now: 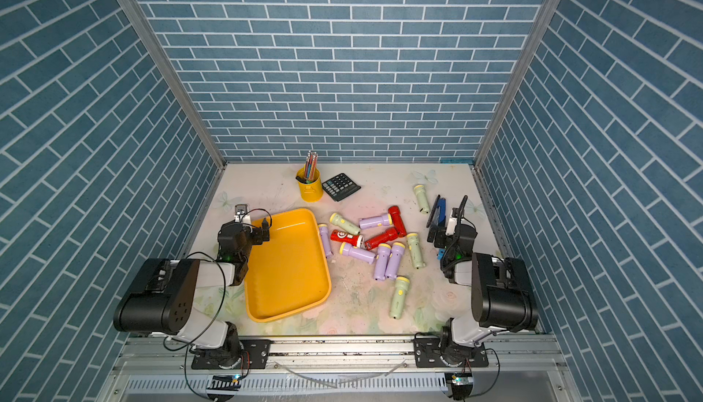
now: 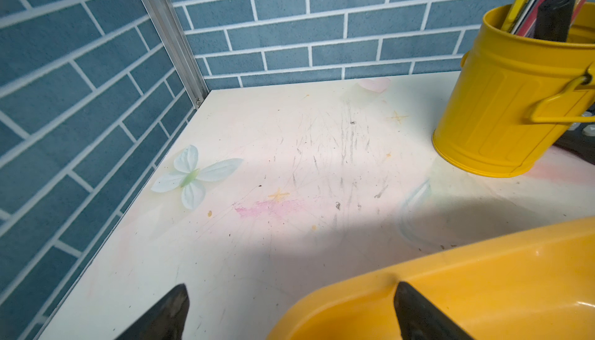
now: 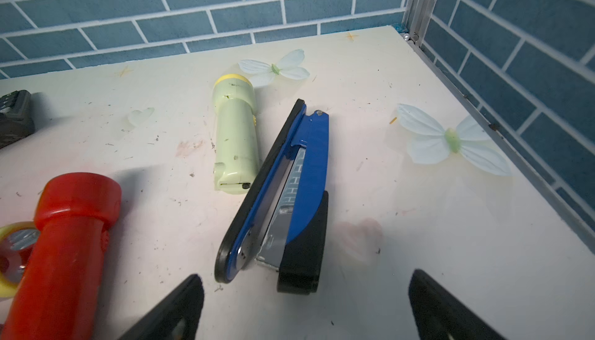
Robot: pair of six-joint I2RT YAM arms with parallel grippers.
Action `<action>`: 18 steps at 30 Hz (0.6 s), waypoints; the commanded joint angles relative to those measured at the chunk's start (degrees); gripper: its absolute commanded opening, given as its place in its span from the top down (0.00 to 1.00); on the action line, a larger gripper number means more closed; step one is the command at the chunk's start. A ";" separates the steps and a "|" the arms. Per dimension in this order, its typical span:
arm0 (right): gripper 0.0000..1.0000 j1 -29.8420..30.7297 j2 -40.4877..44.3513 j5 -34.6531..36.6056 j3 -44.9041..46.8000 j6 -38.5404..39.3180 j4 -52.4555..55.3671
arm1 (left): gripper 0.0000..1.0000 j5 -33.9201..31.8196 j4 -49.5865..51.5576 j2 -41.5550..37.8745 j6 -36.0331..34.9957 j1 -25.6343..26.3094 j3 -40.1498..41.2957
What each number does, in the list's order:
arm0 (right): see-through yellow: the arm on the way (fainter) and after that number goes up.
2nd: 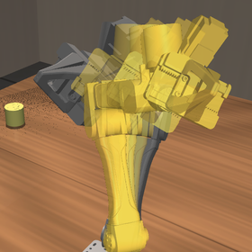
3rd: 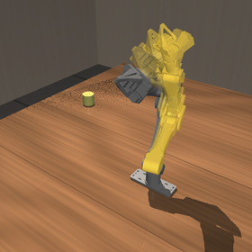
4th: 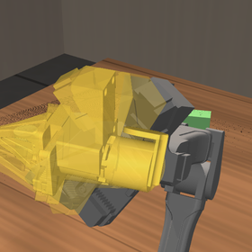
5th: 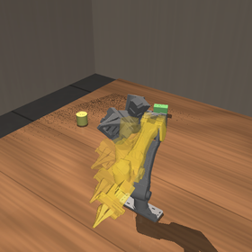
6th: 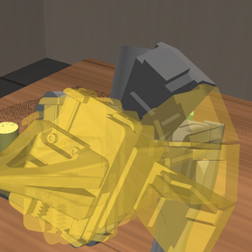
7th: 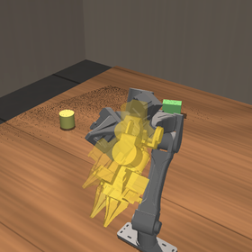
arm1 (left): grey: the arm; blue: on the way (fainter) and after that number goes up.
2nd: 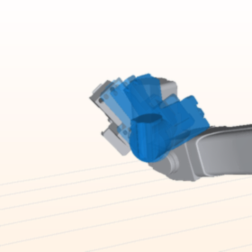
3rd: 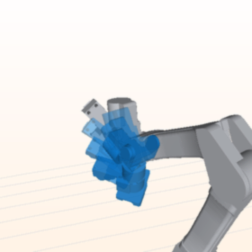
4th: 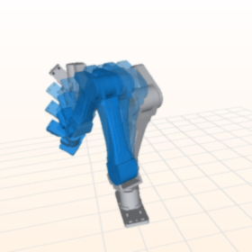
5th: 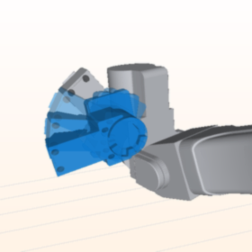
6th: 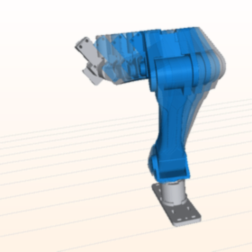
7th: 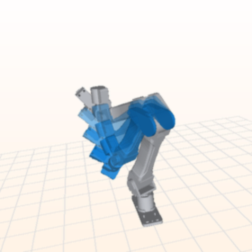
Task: Put the flashlights into the storage boxes
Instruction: Adjust the storage box at the center of the board.
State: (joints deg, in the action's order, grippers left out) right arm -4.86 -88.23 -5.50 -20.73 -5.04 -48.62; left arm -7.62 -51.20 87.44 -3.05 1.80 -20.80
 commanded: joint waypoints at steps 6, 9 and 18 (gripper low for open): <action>0.01 0.29 -0.03 -0.57 -1.96 2.40 -0.62 | 0.00 0.51 0.16 0.21 -0.38 0.25 -0.71; 0.01 0.29 0.20 -0.93 -1.75 2.46 -1.04 | 0.00 0.77 -1.62 -0.54 -0.23 0.24 0.45; 0.01 0.33 17.67 -4.38 -11.37 -0.38 26.77 | 0.06 -1.33 21.12 -20.07 4.85 0.22 -2.64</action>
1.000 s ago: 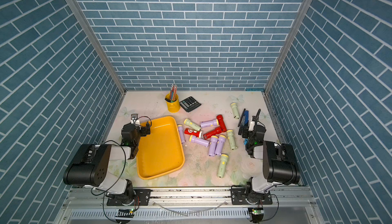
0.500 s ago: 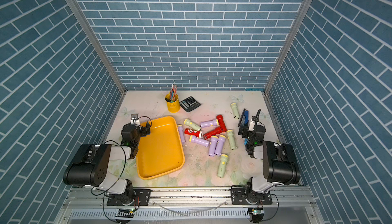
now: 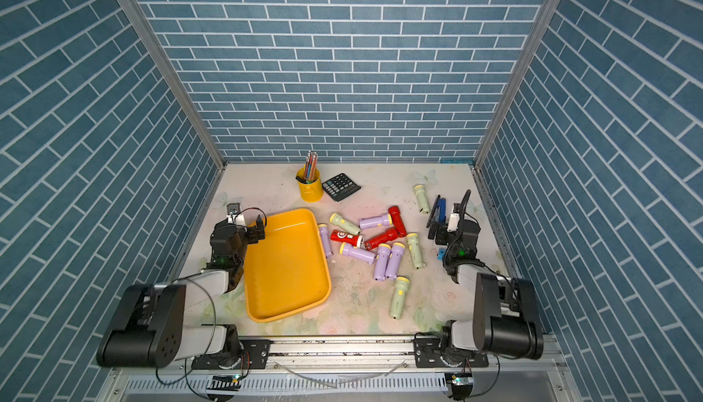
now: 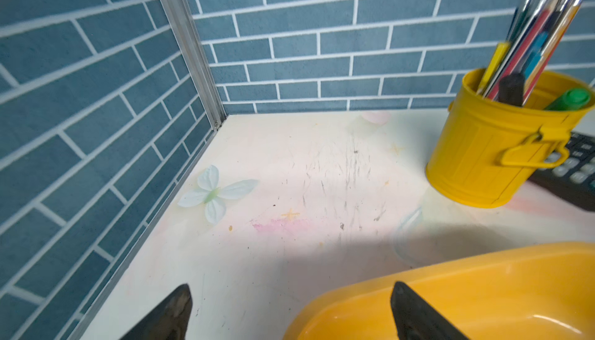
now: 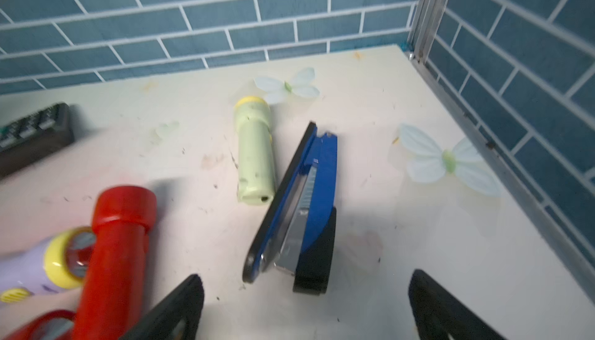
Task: Put the flashlights into the storage boxes
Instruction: Adjust the storage box at the center of the board.
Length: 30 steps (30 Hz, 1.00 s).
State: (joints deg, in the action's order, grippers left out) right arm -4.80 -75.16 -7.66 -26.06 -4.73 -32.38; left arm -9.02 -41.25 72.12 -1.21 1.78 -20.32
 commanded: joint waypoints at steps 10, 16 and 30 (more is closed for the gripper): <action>0.01 10.07 7.39 -12.21 -25.28 -5.78 41.05 | 0.21 15.32 51.73 -10.24 16.98 1.81 -22.91; 0.01 22.51 4.21 -18.95 -29.02 -12.42 49.40 | 0.23 21.18 63.10 -4.93 18.02 9.45 -27.51; 0.01 45.62 -6.77 -24.24 -27.01 -38.60 40.74 | 0.22 25.57 57.84 14.19 22.01 16.06 -34.18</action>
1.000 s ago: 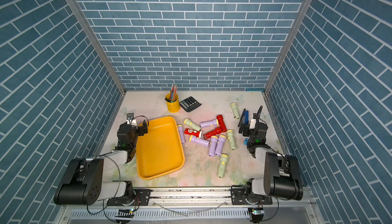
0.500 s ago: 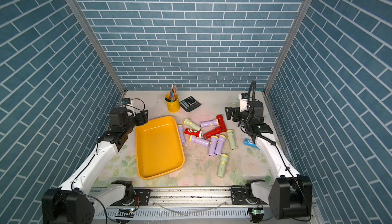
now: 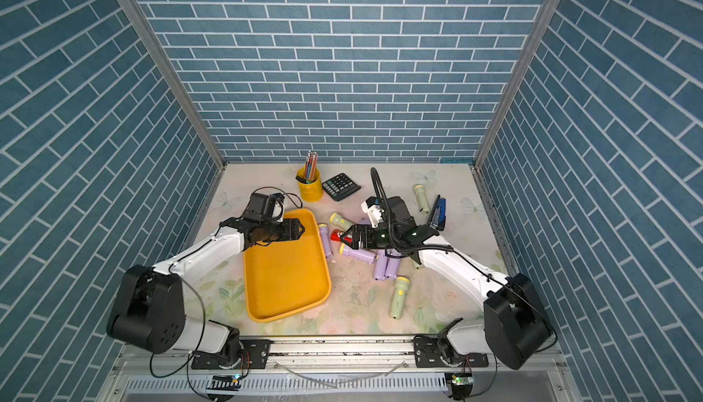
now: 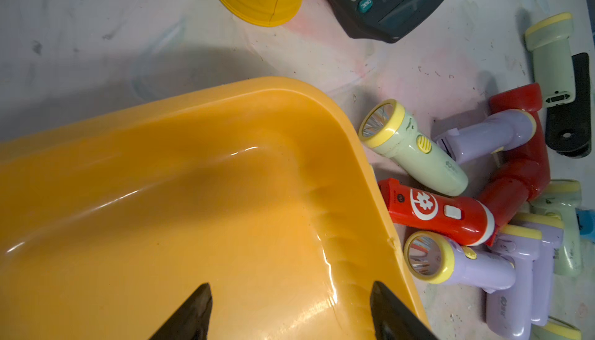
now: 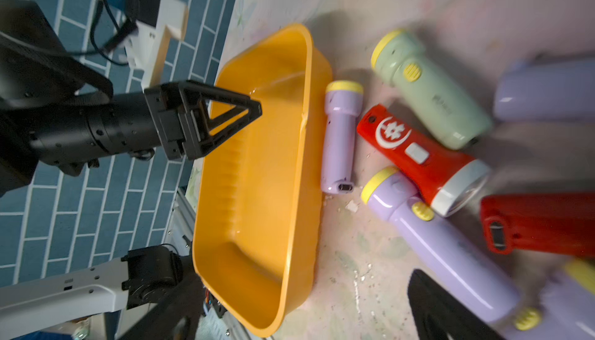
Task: Put the flashlights into the storage boxes
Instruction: Adjust the storage box at the center of the board.
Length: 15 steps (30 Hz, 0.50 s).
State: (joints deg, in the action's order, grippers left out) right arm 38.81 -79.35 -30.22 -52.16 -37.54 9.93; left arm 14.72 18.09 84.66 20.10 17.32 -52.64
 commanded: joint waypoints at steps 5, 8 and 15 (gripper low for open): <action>0.01 6.42 -8.67 -2.04 -2.29 -9.74 -6.09 | 0.22 3.13 -6.86 5.01 2.46 1.00 -3.61; 0.01 8.33 -12.28 -1.96 -4.64 -9.06 -4.45 | 0.23 4.04 -9.17 7.34 3.29 1.37 -4.85; 0.01 11.57 -17.05 -0.03 -7.26 -10.10 -3.12 | 0.23 7.76 -11.86 12.69 3.36 2.01 -7.30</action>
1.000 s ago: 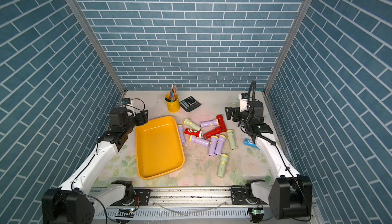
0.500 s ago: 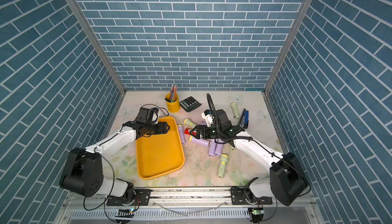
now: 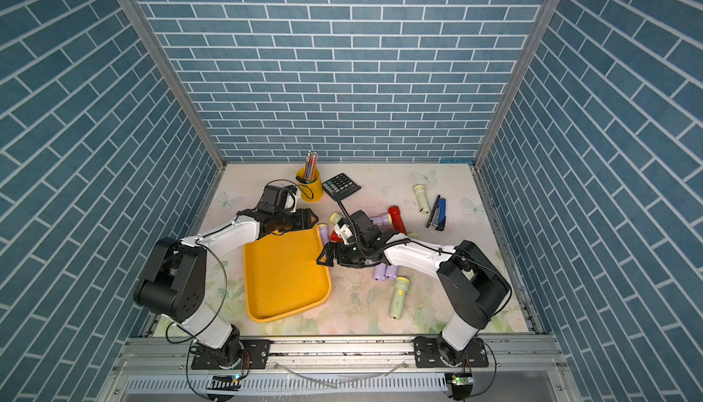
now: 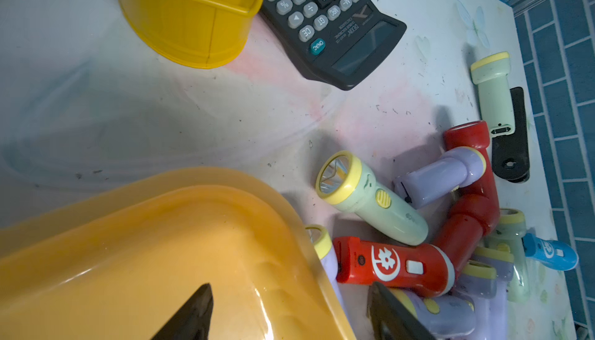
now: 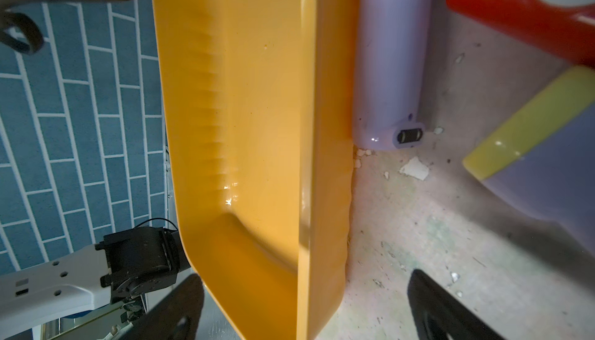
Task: Put the flashlights into the storage boxes
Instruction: Adjust the storage box at the center of the board.
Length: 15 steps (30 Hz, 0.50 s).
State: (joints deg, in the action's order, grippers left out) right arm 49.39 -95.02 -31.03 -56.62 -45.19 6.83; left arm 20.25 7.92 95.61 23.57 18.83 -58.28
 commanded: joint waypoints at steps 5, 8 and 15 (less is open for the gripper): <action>0.01 3.45 -3.97 -0.27 -5.26 -3.66 -0.06 | 0.24 4.39 -3.24 4.22 0.61 0.98 -3.13; 0.01 4.30 -4.29 0.26 -5.51 -4.10 -1.02 | 0.25 5.38 -2.88 5.40 0.47 1.88 -4.82; 0.01 5.71 -6.14 -0.54 -7.23 -5.26 -3.03 | 0.26 5.08 -2.13 6.53 0.23 3.49 -6.59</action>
State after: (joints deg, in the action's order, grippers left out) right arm 54.61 -100.29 -31.27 -60.75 -48.29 5.19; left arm 24.75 5.98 100.99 23.97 21.80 -63.94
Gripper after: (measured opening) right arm 0.992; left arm 0.745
